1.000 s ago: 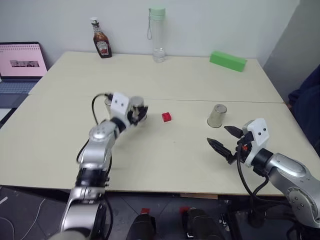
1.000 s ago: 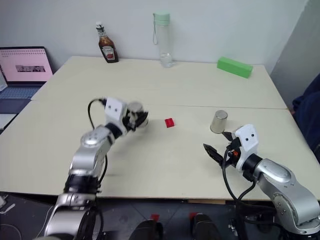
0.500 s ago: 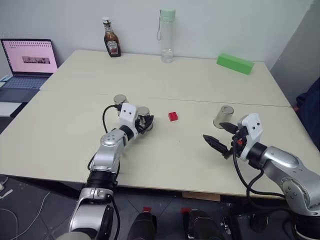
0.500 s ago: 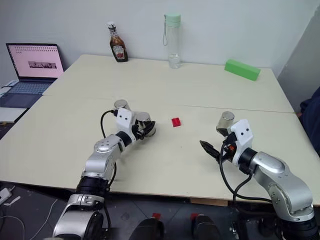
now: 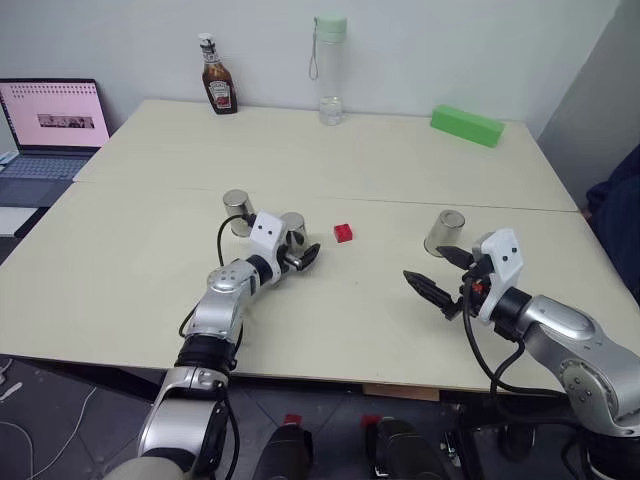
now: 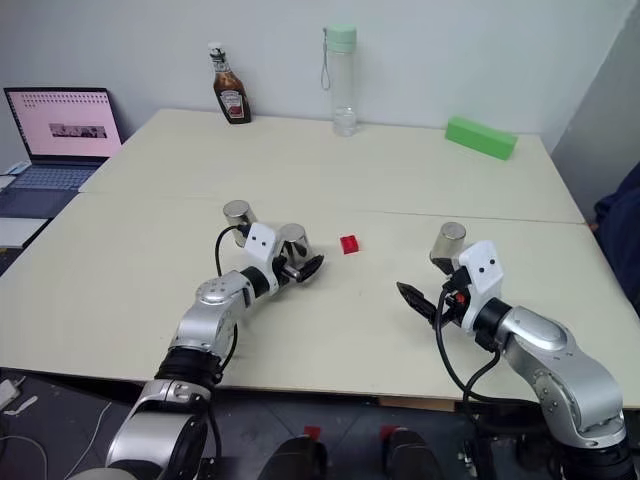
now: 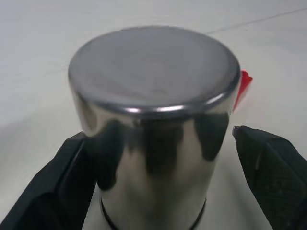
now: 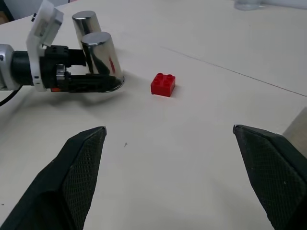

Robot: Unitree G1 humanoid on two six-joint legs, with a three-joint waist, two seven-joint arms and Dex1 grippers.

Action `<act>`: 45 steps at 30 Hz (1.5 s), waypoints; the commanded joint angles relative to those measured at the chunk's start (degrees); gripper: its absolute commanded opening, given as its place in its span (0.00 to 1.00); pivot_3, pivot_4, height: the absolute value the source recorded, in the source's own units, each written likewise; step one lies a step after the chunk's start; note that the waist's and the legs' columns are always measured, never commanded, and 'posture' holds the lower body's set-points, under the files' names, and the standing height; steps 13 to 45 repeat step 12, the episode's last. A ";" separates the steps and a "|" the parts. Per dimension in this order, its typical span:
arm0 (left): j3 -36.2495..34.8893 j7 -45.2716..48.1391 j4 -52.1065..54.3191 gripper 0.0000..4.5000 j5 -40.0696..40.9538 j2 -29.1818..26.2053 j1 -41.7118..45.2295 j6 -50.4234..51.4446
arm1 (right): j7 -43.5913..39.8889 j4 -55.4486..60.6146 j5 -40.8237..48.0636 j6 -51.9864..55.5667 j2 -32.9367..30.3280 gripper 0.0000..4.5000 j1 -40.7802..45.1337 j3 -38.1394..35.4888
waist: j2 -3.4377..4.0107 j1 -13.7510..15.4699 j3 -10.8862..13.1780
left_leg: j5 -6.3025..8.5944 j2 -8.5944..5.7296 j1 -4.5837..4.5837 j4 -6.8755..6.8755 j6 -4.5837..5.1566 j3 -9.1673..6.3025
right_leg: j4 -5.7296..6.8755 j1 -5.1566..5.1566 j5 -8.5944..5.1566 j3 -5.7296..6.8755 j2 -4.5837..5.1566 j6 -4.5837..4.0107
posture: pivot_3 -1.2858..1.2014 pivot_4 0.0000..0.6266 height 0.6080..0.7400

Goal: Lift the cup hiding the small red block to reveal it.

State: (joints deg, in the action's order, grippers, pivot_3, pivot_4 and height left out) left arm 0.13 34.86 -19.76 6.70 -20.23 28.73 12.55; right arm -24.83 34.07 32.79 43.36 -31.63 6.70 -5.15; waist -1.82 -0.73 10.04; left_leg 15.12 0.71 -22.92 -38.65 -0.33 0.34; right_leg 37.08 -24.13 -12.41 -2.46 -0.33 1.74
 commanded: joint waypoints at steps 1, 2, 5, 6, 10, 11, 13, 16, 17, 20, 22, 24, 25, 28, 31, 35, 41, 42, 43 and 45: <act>-2.99 3.77 19.83 0.98 3.25 -8.21 -7.93 10.84 | -1.60 3.08 2.52 1.43 -2.07 1.00 -0.77 -2.99 | 0.02 -0.60 0.01 | 0.00 0.01 -0.01 0.00 0.00 -0.03 | 0.00 -0.02 -0.01 0.00 0.06 -0.02 | 0.52 0.24 1.00; -4.29 5.23 24.96 0.98 4.81 -11.24 -11.00 14.73 | -2.39 2.84 3.11 1.89 -2.91 1.00 -0.67 -3.74 | 0.02 -0.84 0.02 | 0.00 0.03 0.00 0.03 0.00 -0.02 | 0.01 -0.02 -0.02 -0.03 0.12 -0.04 | 0.52 0.24 1.00; -9.82 9.24 37.26 0.98 9.97 -19.54 -19.21 23.80 | -4.11 0.77 3.98 2.30 -4.99 1.00 0.13 -5.29 | 0.00 -1.26 0.06 | 0.00 0.08 0.05 0.10 -0.01 -0.04 | 0.03 -0.03 -0.08 0.03 0.23 -0.14 | 0.52 0.24 1.00; -11.69 9.33 39.60 0.98 11.28 -21.18 -20.66 25.92 | -4.44 -0.11 4.02 2.20 -5.38 1.00 0.56 -5.58 | 0.03 -1.11 0.08 | 0.00 0.06 0.12 0.15 -0.01 -0.03 | 0.02 0.01 -0.12 0.05 0.27 -0.21 | 0.52 0.24 1.00; -17.31 10.62 46.52 0.98 17.12 -25.25 -22.43 32.16 | -6.15 -2.95 3.31 1.36 -5.80 1.00 2.38 -4.49 | 0.03 -0.66 0.10 | -0.04 0.04 0.17 0.13 0.00 -0.09 | 0.02 0.05 -0.30 0.21 0.33 -0.49 | 0.52 0.24 1.00; -17.97 10.86 48.07 0.98 18.59 -25.87 -21.95 33.31 | -6.54 -3.31 3.31 1.29 -5.78 1.00 2.90 -4.14 | 0.04 -0.52 0.10 | -0.06 0.03 0.16 0.13 0.03 -0.08 | 0.00 0.05 -0.31 0.21 0.35 -0.49 | 0.52 0.24 1.00; -18.39 10.94 49.28 0.98 19.85 -26.38 -21.30 34.25 | -6.77 -3.57 3.27 1.23 -5.72 1.00 3.37 -3.92 | 0.04 -0.52 0.10 | -0.06 -0.01 0.15 0.12 0.04 -0.07 | 0.00 0.07 -0.31 0.22 0.39 -0.48 | 0.52 0.24 1.00; -18.39 10.94 49.28 0.98 19.85 -26.38 -21.30 34.25 | -6.77 -3.57 3.27 1.23 -5.72 1.00 3.37 -3.92 | 0.04 -0.52 0.10 | -0.06 -0.01 0.15 0.12 0.04 -0.07 | 0.00 0.07 -0.31 0.22 0.39 -0.48 | 0.52 0.24 1.00; -18.39 10.94 49.28 0.98 19.85 -26.38 -21.30 34.25 | -6.77 -3.57 3.27 1.23 -5.72 1.00 3.37 -3.92 | 0.04 -0.52 0.10 | -0.06 -0.01 0.15 0.12 0.04 -0.07 | 0.00 0.07 -0.31 0.22 0.39 -0.48 | 0.52 0.24 1.00; -18.39 10.94 49.28 0.98 19.85 -26.38 -21.30 34.25 | -6.77 -3.57 3.27 1.23 -5.72 1.00 3.37 -3.92 | 0.04 -0.52 0.10 | -0.06 -0.01 0.15 0.12 0.04 -0.07 | 0.00 0.07 -0.31 0.22 0.39 -0.48 | 0.52 0.24 1.00; -18.39 10.94 49.28 0.98 19.85 -26.38 -21.30 34.25 | -6.77 -3.57 3.27 1.23 -5.72 1.00 3.37 -3.92 | 0.04 -0.52 0.10 | -0.06 -0.01 0.15 0.12 0.04 -0.07 | 0.00 0.07 -0.31 0.22 0.39 -0.48 | 0.52 0.24 1.00; -18.39 10.94 49.28 0.98 19.85 -26.38 -21.30 34.25 | -6.77 -3.57 3.27 1.23 -5.72 1.00 3.37 -3.92 | 0.04 -0.52 0.10 | -0.06 -0.01 0.15 0.12 0.04 -0.07 | 0.00 0.07 -0.31 0.22 0.39 -0.48 | 0.52 0.24 1.00; -18.39 10.94 49.28 0.98 19.85 -26.38 -21.30 34.25 | -6.77 -3.57 3.27 1.23 -5.72 1.00 3.37 -3.92 | 0.04 -0.52 0.10 | -0.06 -0.01 0.15 0.12 0.04 -0.07 | 0.00 0.07 -0.31 0.22 0.39 -0.48 | 0.52 0.24 1.00; -18.39 10.94 49.28 0.98 19.85 -26.38 -21.30 34.25 | -6.77 -3.57 3.27 1.23 -5.72 1.00 3.37 -3.92 | 0.04 -0.52 0.10 | -0.06 -0.01 0.15 0.12 0.04 -0.07 | 0.00 0.07 -0.31 0.22 0.39 -0.48 | 0.52 0.24 1.00; -18.39 10.94 49.28 0.98 19.85 -26.38 -21.30 34.25 | -6.77 -3.57 3.27 1.23 -5.72 1.00 3.37 -3.92 | 0.04 -0.52 0.10 | -0.06 -0.01 0.15 0.12 0.04 -0.07 | 0.00 0.07 -0.31 0.22 0.39 -0.48 | 0.52 0.24 1.00; -18.39 10.94 49.28 0.98 19.85 -26.38 -21.30 34.25 | -6.77 -3.57 3.27 1.23 -5.72 1.00 3.37 -3.92 | 0.04 -0.52 0.10 | -0.06 -0.01 0.15 0.12 0.04 -0.07 | 0.00 0.07 -0.31 0.22 0.39 -0.48 | 0.52 0.24 1.00; -18.39 10.94 49.28 0.98 19.85 -26.38 -21.30 34.25 | -6.77 -3.57 3.27 1.23 -5.72 1.00 3.37 -3.92 | 0.04 -0.52 0.10 | -0.06 -0.01 0.15 0.12 0.04 -0.07 | 0.00 0.07 -0.31 0.22 0.39 -0.48 | 0.52 0.24 1.00; -18.39 10.94 49.28 0.98 19.85 -26.38 -21.30 34.25 | -6.77 -3.57 3.27 1.23 -5.72 1.00 3.37 -3.92 | 0.04 -0.52 0.10 | -0.06 -0.01 0.15 0.12 0.04 -0.07 | 0.00 0.07 -0.31 0.22 0.39 -0.48 | 0.52 0.24 1.00; -18.39 10.94 49.28 0.98 19.85 -26.38 -21.30 34.25 | -6.77 -3.57 3.27 1.23 -5.72 1.00 3.37 -3.92 | 0.04 -0.52 0.10 | -0.06 -0.01 0.15 0.12 0.04 -0.07 | 0.00 0.07 -0.31 0.22 0.39 -0.48 | 0.52 0.24 1.00; -18.39 10.94 49.28 0.98 19.85 -26.38 -21.30 34.25 | -6.77 -3.57 3.27 1.23 -5.72 1.00 3.37 -3.92 | 0.04 -0.52 0.10 | -0.06 -0.01 0.15 0.12 0.04 -0.07 | 0.00 0.07 -0.31 0.22 0.39 -0.48 | 0.52 0.24 1.00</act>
